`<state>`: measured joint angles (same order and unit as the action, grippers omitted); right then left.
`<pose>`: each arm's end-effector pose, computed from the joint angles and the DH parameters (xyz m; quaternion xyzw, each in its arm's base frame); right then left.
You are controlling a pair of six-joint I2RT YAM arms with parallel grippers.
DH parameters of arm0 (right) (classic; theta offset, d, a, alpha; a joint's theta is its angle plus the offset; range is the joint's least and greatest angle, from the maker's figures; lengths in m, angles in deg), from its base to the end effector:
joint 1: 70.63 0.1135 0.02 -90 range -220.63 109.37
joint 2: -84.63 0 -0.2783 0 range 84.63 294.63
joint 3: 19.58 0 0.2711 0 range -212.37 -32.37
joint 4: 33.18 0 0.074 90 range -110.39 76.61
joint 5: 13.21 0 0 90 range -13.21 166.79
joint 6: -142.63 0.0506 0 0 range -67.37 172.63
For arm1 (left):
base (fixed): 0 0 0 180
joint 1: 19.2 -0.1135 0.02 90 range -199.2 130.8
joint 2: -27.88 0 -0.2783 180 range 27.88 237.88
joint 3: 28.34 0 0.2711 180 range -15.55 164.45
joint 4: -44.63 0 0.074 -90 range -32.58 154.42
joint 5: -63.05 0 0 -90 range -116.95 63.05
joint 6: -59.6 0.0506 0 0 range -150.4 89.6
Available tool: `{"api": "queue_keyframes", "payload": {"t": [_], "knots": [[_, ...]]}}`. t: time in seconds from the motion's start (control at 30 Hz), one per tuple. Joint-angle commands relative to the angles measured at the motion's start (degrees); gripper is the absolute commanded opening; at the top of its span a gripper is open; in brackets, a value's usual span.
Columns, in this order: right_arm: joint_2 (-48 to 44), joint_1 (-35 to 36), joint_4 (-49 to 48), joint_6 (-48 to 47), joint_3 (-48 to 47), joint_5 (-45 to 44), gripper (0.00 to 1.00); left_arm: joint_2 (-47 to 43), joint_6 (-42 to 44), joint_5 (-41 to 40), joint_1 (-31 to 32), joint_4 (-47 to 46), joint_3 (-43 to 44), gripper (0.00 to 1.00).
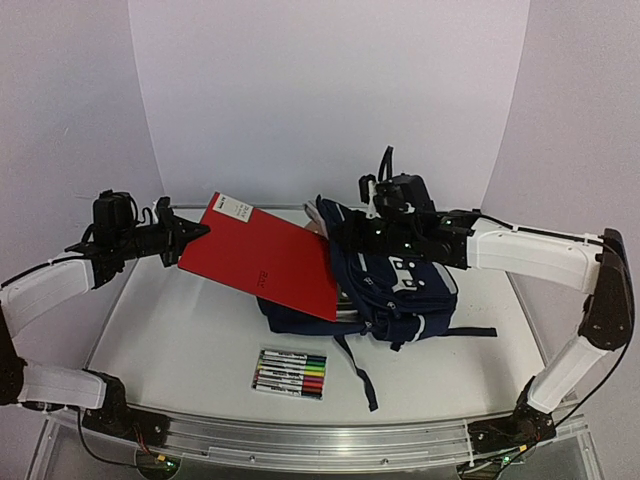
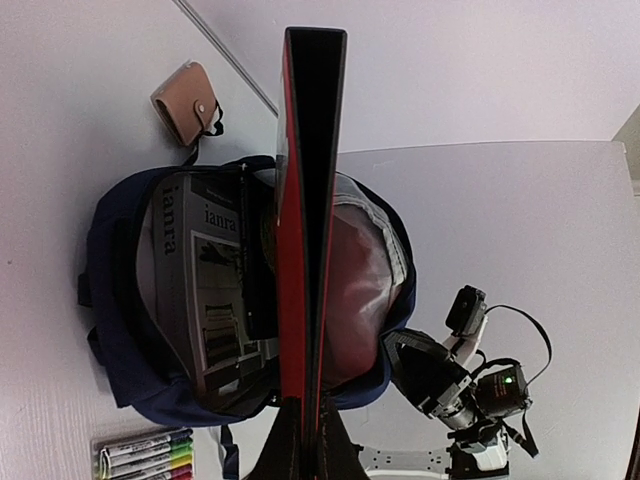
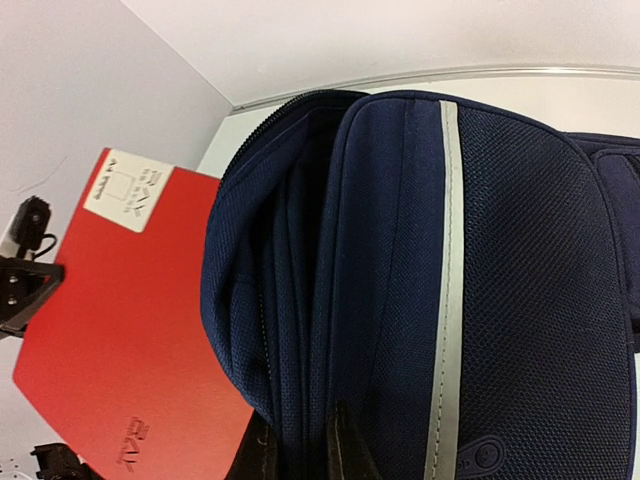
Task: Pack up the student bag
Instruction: Place the files in the student bag.
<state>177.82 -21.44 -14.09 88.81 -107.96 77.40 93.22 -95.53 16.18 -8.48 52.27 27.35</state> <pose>0.2738 0.3179 0.3182 -0.0978 0.8325 0.3730 0.3979 0.2658 -0.0855 0.2880 -0.1486 0.7657 -0.5723 0.2529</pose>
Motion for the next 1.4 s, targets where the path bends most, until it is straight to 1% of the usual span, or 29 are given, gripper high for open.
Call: {"api": "queue_keyframes", "payload": {"t": [0.0, 0.13, 0.33, 0.6, 0.87, 0.97, 1.1, 1.23, 1.37], "knots": [[-5.1, 1.3, -14.3, 0.3, -1.6, 3.0, 0.0, 2.5, -4.2, -2.8, 2.9, -14.0, 0.4, 0.0], [-5.6, 1.8, -15.3, 0.6, -1.2, 3.1, 0.0, 5.9, -3.7, -6.1, 5.4, -16.8, 1.4, 0.0], [-6.1, 2.5, -16.7, 1.0, -0.5, 3.1, 0.0, 10.7, -4.6, -12.6, 9.0, -24.4, 1.6, 0.0], [-5.9, 3.2, -17.7, 1.4, 0.3, 3.2, 0.0, 13.9, -4.7, -17.3, 10.2, -28.8, 2.0, 0.0], [-5.7, 4.2, -20.1, 2.2, 0.9, 0.0, 0.0, 19.3, -5.4, -22.0, 14.9, -33.8, 2.8, 0.0], [-5.6, 4.9, -22.1, 2.5, 1.5, -3.5, 0.0, 22.0, -5.4, -23.8, 18.3, -34.0, 3.6, 0.0], [-4.9, 5.3, -25.7, 3.1, 2.1, -6.0, 0.0, 25.0, -6.5, -27.0, 21.9, -34.0, 3.9, 0.0], [-2.9, 5.8, -28.4, 3.4, 0.9, -5.4, 0.0, 28.7, -7.5, -29.5, 24.6, -34.7, 4.8, 0.0], [-0.5, 6.3, -29.0, 3.2, -1.0, -4.0, 0.0, 33.4, -8.3, -28.6, 26.5, -34.1, 7.6, 0.0]]}}
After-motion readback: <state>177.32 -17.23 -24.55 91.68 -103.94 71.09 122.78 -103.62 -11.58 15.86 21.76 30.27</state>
